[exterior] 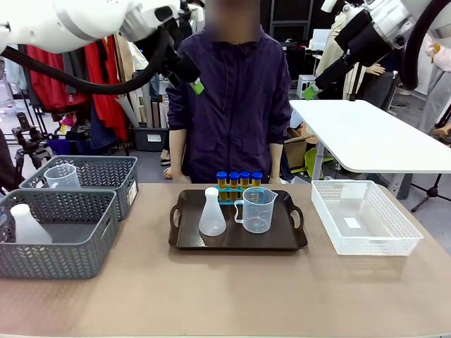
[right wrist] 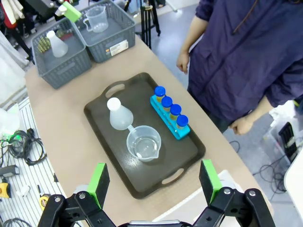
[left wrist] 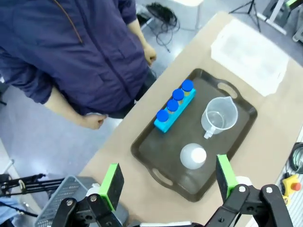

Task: Prepare the laboratory tools.
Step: Pick up one Small flask and place it on the Handle tray.

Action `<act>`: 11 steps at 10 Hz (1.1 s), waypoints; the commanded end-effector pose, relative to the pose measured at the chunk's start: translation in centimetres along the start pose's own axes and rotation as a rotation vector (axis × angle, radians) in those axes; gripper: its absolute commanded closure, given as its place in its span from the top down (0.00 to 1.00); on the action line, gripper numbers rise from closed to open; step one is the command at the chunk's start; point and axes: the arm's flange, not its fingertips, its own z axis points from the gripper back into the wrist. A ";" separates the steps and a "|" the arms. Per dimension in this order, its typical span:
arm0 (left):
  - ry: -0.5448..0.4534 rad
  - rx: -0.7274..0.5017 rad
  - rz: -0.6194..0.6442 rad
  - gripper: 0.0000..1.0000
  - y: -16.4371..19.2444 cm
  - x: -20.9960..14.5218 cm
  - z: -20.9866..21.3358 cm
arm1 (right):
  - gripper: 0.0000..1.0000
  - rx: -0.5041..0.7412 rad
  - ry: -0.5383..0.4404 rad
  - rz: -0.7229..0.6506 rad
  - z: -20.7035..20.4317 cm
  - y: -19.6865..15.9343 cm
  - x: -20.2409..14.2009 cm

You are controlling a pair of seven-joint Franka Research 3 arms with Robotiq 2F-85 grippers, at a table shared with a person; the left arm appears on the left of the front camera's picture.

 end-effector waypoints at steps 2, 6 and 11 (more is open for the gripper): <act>-0.084 -0.037 -0.034 1.00 1.0 -2.8 2.3 | 1.00 0.004 -0.005 0.001 0.1 0.0 0.0; -0.096 0.016 -0.123 1.00 2.3 -3.9 4.6 | 1.00 0.004 -0.005 0.001 0.1 0.0 0.0; -0.119 -0.003 -0.175 1.00 3.0 -2.8 5.1 | 1.00 0.004 -0.005 0.001 0.1 0.0 0.0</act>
